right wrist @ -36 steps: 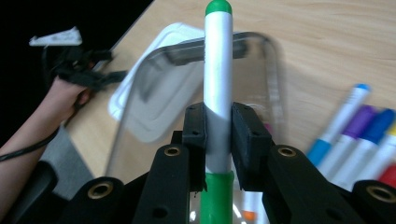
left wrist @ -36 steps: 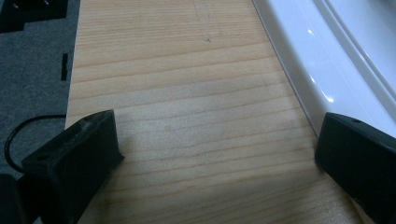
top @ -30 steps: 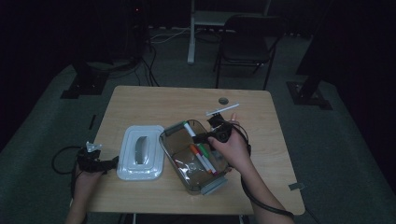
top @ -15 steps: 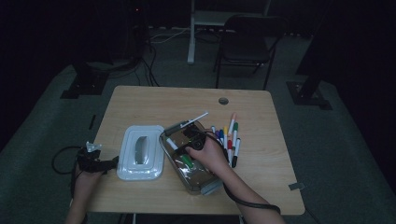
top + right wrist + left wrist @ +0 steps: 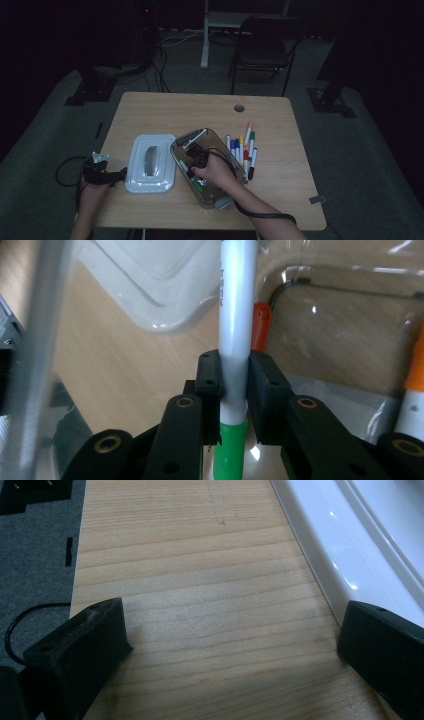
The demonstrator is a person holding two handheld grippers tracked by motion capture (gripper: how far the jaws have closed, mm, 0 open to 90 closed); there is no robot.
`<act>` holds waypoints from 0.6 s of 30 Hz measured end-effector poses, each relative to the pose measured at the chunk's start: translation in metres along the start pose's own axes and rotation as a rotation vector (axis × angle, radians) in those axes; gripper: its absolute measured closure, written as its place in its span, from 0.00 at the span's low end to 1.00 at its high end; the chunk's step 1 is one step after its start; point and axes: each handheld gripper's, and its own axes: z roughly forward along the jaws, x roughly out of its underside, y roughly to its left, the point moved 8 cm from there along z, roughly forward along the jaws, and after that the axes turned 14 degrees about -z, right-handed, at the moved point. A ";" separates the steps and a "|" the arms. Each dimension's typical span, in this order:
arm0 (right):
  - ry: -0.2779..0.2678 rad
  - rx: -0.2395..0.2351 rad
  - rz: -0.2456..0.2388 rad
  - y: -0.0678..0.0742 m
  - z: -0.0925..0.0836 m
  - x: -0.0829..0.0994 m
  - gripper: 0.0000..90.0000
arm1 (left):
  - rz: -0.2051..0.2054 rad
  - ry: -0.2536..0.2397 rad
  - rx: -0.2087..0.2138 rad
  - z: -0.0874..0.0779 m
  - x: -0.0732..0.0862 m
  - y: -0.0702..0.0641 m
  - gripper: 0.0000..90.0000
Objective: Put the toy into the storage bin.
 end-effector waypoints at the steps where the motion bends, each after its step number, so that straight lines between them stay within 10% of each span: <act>1: 0.006 -0.005 0.006 -0.001 0.002 0.001 0.85 | 0.000 0.000 0.000 0.000 0.000 0.000 0.00; 18: 0.052 -0.017 -0.016 -0.003 0.004 0.008 0.78 | 0.001 0.000 0.000 0.000 0.000 0.000 0.00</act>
